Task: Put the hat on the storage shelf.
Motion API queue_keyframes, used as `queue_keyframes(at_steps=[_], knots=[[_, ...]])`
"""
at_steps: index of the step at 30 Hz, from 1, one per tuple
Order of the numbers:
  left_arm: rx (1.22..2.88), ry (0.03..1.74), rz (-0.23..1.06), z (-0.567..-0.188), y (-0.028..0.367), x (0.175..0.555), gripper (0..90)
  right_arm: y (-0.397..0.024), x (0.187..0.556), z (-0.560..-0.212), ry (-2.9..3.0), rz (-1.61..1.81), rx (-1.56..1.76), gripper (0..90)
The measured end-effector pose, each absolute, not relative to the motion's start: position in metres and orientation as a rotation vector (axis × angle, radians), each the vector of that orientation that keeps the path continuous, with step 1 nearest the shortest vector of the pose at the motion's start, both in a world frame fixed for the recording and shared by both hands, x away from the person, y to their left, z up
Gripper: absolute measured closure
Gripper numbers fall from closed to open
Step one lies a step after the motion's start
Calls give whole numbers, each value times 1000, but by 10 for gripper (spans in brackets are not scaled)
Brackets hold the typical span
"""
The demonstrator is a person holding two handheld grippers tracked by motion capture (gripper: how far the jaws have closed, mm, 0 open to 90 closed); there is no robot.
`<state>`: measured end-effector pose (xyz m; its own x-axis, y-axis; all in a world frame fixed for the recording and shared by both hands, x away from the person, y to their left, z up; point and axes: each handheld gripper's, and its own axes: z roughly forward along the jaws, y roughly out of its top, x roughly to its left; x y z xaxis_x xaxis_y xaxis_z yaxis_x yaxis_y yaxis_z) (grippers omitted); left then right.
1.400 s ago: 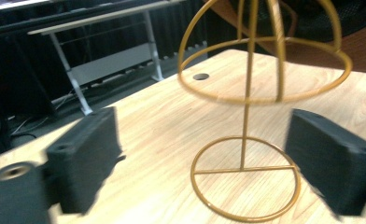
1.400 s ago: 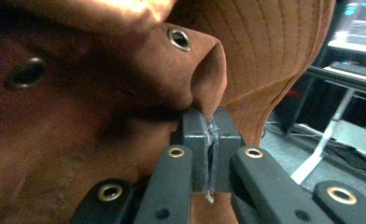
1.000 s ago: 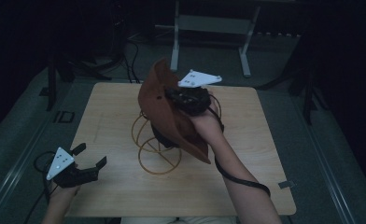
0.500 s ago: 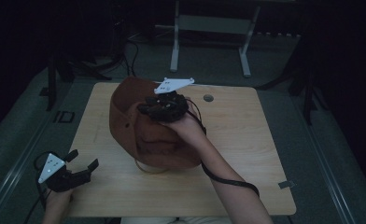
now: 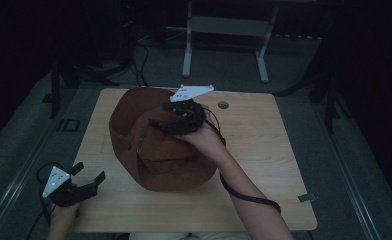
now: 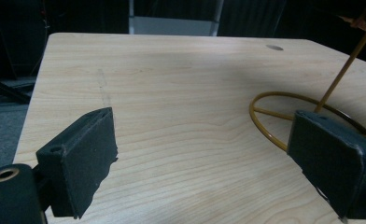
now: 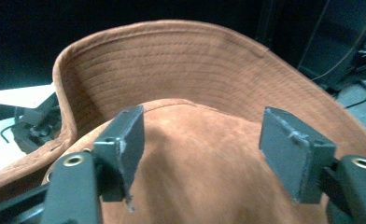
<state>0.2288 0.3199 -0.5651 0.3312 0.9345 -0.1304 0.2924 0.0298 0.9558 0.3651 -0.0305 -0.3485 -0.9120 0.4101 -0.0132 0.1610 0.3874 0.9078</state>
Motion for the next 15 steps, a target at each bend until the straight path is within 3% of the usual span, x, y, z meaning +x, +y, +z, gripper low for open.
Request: queue_keyframes(at_steps=[6, 15], knots=[[1507, 1166, 742, -568, 318, 229, 88, -47, 362, -345, 2411, 1617, 473, 201], [1504, 1165, 743, -569, 317, 230, 88, -74, 367, -353, 2419, 1633, 504, 182]])
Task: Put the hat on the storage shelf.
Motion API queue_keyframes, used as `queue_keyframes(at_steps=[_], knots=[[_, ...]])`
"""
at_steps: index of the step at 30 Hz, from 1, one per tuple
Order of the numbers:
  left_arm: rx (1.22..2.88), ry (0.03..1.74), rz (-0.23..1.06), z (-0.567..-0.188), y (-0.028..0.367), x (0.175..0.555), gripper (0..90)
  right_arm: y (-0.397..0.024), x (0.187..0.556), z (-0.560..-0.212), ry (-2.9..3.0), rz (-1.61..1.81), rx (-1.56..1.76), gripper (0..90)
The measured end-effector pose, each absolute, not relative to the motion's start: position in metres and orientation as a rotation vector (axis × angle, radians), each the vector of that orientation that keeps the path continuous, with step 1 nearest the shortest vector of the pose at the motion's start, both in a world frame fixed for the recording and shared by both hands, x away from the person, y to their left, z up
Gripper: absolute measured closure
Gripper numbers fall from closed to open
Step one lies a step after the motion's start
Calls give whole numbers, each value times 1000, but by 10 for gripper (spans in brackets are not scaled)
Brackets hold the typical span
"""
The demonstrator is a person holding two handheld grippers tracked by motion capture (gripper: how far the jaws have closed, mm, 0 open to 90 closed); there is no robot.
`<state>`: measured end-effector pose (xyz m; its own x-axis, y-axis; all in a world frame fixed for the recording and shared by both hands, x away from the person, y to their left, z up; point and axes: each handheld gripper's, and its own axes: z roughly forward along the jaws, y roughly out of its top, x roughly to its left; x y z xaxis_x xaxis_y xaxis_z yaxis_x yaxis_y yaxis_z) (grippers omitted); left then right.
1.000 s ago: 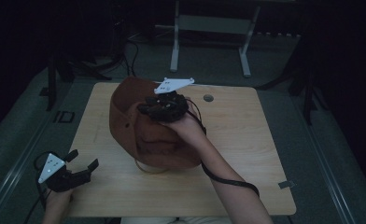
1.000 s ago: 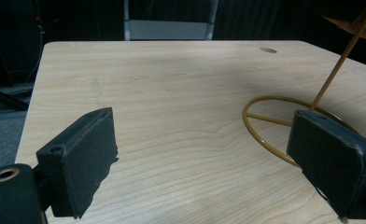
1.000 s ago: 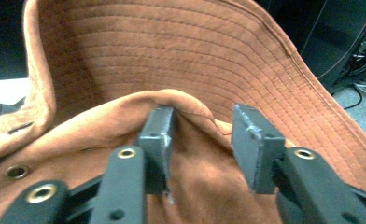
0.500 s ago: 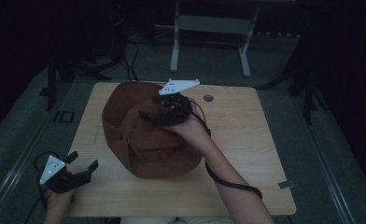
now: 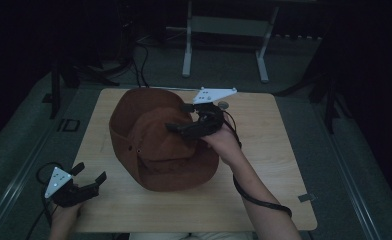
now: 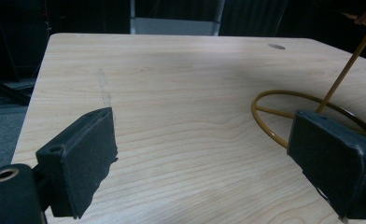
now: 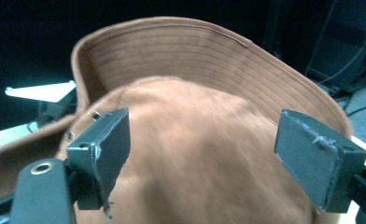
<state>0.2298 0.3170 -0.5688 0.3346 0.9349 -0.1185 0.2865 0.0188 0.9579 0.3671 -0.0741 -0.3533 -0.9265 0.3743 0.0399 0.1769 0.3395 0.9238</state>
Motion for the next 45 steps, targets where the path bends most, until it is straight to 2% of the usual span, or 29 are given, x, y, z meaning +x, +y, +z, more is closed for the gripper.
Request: queue_keyframes(at_steps=[9, 23, 27, 45], knots=[[1516, 1161, 739, -570, 316, 231, 87, -108, 373, -363, 2314, 1526, 591, 145], [1535, 1155, 760, -571, 314, 230, 79, -164, 380, -388, 2241, 1441, 725, 145], [1530, 1175, 765, -571, 315, 230, 29, -177, 380, -400, 2233, 1419, 731, 146], [1553, 1189, 789, -574, 315, 231, 29, -230, 376, -472, 2199, 1391, 871, 143]])
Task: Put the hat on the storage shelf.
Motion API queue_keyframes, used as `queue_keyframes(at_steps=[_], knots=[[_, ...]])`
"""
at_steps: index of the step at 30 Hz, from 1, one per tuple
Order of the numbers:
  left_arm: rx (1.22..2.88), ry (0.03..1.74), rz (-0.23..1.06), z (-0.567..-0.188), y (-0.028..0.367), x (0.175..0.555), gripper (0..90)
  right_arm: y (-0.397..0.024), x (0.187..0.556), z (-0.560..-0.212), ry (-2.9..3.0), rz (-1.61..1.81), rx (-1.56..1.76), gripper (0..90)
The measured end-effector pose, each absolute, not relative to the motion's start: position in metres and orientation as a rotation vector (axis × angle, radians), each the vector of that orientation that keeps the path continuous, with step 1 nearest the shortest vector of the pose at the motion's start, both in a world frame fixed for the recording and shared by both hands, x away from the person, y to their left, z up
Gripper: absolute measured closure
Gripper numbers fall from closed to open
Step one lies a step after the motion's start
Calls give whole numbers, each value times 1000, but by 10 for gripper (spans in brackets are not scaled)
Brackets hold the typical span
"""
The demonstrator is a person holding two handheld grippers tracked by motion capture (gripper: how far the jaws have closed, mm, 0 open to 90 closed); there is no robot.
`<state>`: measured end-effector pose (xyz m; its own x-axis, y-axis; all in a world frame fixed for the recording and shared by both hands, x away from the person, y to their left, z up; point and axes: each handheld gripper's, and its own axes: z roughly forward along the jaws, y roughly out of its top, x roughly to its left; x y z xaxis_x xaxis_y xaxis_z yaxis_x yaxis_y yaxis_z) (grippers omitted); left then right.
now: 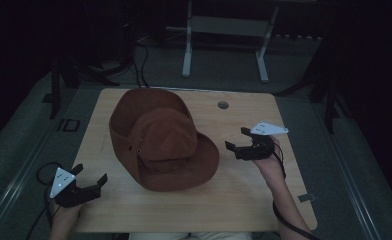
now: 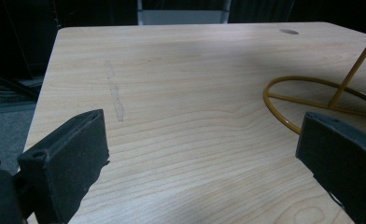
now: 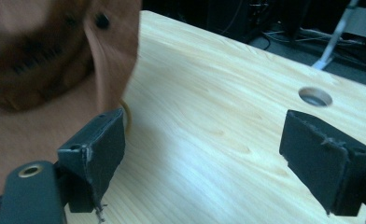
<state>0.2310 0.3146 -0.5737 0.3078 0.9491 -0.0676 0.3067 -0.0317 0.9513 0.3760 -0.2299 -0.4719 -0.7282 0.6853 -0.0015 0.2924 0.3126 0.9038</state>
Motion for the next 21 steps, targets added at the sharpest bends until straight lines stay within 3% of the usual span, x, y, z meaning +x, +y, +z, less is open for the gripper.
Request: queue_keyframes(at_steps=[11, 21], knots=[[1576, 1178, 767, -575, 313, 233, 30, -253, 366, -521, 2222, 1346, 916, 142], [1584, 1169, 769, -575, 312, 233, 30, -273, 359, -540, 2204, 1301, 962, 141]])
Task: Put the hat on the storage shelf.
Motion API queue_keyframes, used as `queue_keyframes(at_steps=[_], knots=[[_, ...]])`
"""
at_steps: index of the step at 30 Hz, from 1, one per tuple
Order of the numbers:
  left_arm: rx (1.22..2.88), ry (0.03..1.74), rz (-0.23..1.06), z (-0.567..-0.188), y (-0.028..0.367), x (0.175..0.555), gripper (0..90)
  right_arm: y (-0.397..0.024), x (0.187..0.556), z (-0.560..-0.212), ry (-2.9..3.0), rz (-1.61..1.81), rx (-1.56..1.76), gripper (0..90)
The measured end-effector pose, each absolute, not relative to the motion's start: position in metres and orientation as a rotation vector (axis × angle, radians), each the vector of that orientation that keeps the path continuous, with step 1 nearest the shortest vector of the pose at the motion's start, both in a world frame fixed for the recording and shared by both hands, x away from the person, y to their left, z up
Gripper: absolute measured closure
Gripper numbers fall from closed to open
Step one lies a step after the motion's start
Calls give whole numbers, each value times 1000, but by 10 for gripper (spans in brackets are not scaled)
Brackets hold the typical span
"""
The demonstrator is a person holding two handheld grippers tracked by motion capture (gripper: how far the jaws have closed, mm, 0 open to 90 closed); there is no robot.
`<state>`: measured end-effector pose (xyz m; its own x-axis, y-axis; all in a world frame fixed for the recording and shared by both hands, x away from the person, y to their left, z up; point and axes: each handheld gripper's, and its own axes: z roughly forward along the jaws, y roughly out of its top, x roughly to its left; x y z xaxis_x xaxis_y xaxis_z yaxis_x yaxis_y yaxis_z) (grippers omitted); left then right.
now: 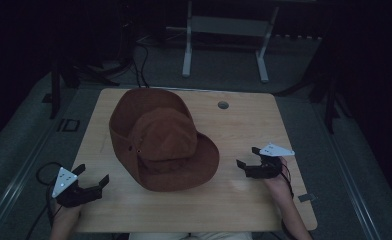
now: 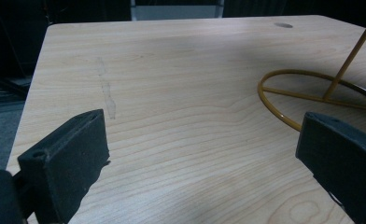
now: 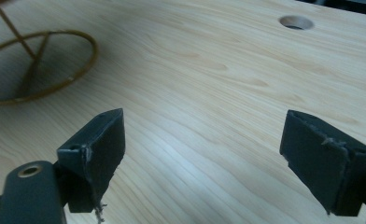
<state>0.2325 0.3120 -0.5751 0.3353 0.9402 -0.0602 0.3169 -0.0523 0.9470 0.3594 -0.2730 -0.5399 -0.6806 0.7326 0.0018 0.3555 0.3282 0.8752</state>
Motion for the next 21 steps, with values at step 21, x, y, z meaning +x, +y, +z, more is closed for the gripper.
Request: queue_keyframes(at_steps=[21], knots=[[1583, 1165, 767, -575, 312, 232, 30, -317, 339, -559, 2124, 1196, 1074, 135]])
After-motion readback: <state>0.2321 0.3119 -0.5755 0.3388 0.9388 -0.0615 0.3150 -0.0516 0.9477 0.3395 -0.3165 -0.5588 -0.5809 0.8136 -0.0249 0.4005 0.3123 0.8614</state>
